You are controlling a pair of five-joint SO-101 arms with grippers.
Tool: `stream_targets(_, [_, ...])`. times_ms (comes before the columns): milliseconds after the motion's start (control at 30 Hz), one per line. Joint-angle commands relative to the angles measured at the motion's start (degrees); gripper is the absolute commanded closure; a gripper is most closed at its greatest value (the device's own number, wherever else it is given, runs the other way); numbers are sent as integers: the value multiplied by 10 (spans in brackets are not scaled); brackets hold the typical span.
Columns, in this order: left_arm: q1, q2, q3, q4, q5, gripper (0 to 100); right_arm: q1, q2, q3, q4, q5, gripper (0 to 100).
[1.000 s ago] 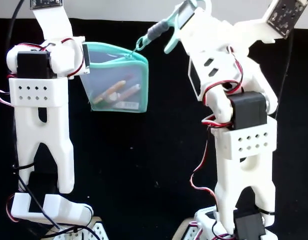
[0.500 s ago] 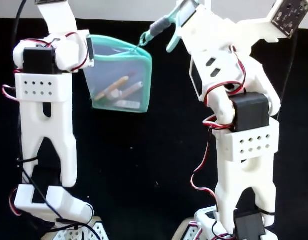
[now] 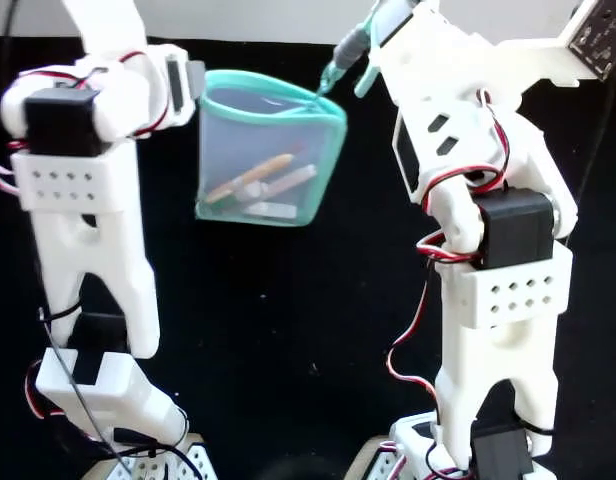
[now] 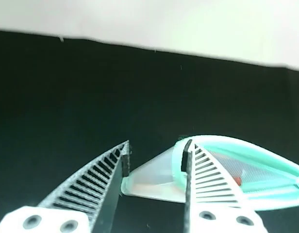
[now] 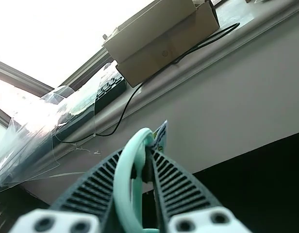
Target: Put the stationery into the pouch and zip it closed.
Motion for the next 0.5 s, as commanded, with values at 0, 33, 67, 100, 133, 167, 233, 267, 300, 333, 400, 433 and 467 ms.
stream_targets(0, [-2, -9, -65, 13, -3, 794, 7, -5, -32, -20, -6, 991])
stream_targets(33, [-2, -8, -76, 18, -3, 794, 7, -5, -32, -27, -7, 991])
stream_targets(67, [-2, -8, -84, 21, -3, 794, 7, -5, -32, -35, -7, 991])
stream_targets(100, [-3, -8, -89, 25, -3, 794, 7, -5, -32, -41, -7, 991])
stream_targets(133, [-3, -8, -92, 29, -3, 794, 7, -5, -32, -44, -7, 991])
stream_targets(167, [-3, -8, -92, 33, -3, 794, 7, -5, -32, -44, -7, 991])
stream_targets(233, [-3, -8, -94, 43, -2, 813, 2, -5, -32, -44, -5, 991])
stream_targets(267, [-2, -9, -94, 47, -2, 835, 0, -5, -31, -44, -4, 991])
stream_targets(300, [-2, -9, -93, 49, -2, 862, 0, -5, -31, -43, -4, 991])
stream_targets(333, [-2, -9, -92, 50, -2, 896, 0, -5, -31, -43, -4, 991])
stream_targets(400, [-2, -10, -89, 52, -2, 969, 0, -5, -28, -43, -4, 991])
stream_targets(433, [-2, -9, -89, 52, -2, 998, 0, -5, -28, -43, -4, 991])
stream_targets(467, [-1, -9, -84, 53, -1, 992, 0, -4, -27, -43, -4, 991])
